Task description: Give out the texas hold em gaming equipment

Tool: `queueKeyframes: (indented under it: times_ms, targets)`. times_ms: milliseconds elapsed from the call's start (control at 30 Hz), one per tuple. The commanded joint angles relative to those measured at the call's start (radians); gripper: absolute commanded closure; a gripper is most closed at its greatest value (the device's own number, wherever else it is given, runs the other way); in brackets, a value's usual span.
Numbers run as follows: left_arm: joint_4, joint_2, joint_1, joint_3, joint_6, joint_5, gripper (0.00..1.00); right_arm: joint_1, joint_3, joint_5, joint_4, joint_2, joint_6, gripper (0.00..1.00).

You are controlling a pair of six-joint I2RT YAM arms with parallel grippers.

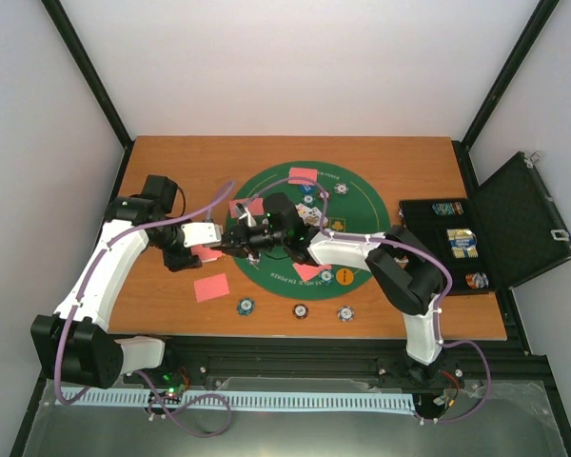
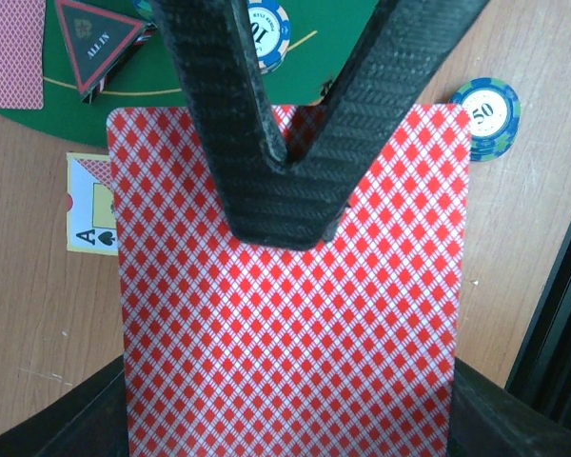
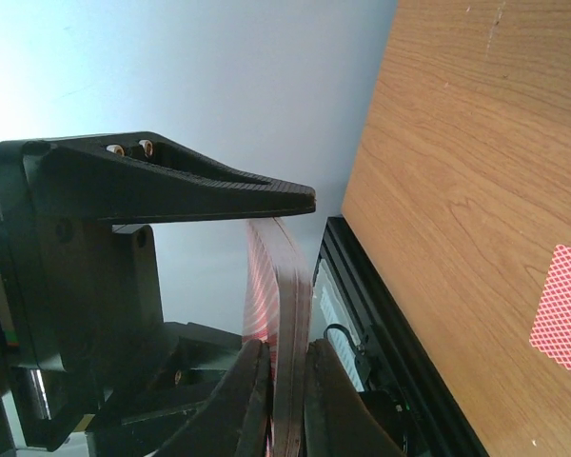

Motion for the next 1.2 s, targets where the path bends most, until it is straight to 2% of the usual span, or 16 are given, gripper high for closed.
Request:
queueKeyframes:
  times_ms: [0,200,233,300,333,467,567,867,1000,1167]
  targets:
    - [0.02,-0.02,-0.001,0.016,0.009,-0.008,0.9,-0.016,-0.009,0.013,-0.085,-0.049,-0.044,0.97]
    - [0.021,-0.017,0.0,0.018,0.013,-0.015,0.9,-0.019,-0.012,0.021,-0.156,-0.073,-0.091,0.95]
    - [0.021,-0.017,0.0,0.018,0.013,-0.015,0.9,-0.019,-0.012,0.019,-0.16,-0.074,-0.094,0.9]
    - [0.021,-0.015,-0.001,0.018,0.014,-0.013,0.9,-0.019,-0.01,0.016,-0.159,-0.07,-0.091,0.71]
    - [0.02,-0.015,-0.001,0.017,0.013,-0.014,0.9,-0.019,-0.01,0.013,-0.155,-0.066,-0.086,0.66]
    - [0.019,-0.015,0.0,0.017,0.014,-0.016,0.9,-0.016,0.001,0.009,-0.158,-0.051,-0.087,0.6]
    - [0.02,-0.014,0.0,0.018,0.017,-0.018,0.9,-0.016,0.005,0.01,-0.171,-0.049,-0.092,0.62]
    - [0.036,-0.012,0.0,-0.002,0.025,-0.037,0.9,-0.012,-0.002,0.01,-0.132,-0.069,-0.058,0.87]
    - [0.042,-0.012,0.0,-0.009,0.026,-0.042,0.9,-0.002,-0.019,0.008,-0.077,-0.069,-0.022,0.91]
    - [0.043,-0.015,0.0,-0.012,0.03,-0.047,0.9,0.013,-0.025,0.009,-0.024,-0.059,0.016,0.89]
